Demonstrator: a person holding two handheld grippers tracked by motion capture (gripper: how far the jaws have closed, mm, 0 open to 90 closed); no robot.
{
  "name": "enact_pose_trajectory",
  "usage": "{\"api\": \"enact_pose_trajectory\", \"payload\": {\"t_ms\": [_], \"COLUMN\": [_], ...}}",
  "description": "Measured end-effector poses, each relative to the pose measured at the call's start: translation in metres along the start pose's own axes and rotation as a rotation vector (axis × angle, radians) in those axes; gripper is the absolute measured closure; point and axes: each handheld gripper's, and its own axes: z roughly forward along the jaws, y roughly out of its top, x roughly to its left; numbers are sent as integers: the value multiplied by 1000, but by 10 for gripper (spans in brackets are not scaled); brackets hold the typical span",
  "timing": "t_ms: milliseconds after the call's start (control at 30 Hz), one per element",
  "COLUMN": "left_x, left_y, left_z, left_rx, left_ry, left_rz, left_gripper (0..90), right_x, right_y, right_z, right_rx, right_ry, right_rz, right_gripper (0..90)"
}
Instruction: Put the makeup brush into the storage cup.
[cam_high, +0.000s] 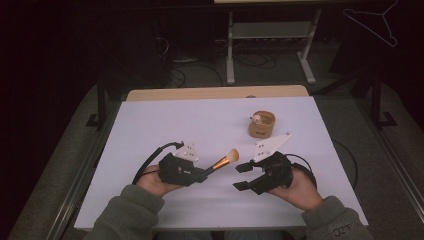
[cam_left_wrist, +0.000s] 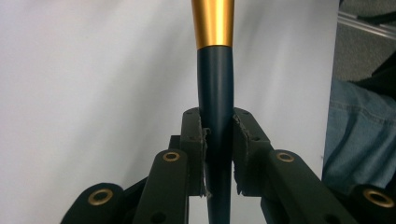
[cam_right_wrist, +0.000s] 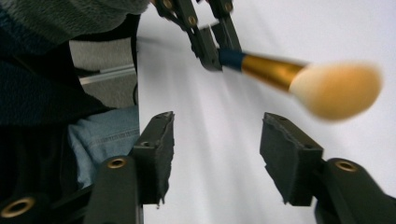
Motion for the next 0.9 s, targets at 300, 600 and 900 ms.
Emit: {"api": "enact_pose_trajectory", "payload": {"t_ms": [300, 600, 900], "left_x": [-6, -13, -19], "left_y": [12, 17, 18], "left_z": [1, 13, 21], "left_rx": [-75, -90, -59], "left_ry": [-30, -57, -62], "left_rz": [11, 29, 48], "left_gripper": [761, 760, 757], "right_x": [-16, -26, -29], "right_y": [-12, -12, -14], "right_z": [18, 19, 20], "right_rx": [-81, -221, -247], "right_ry": [-1, 69, 132], "right_rz": [183, 260, 281], "right_gripper": [384, 435, 674]}}
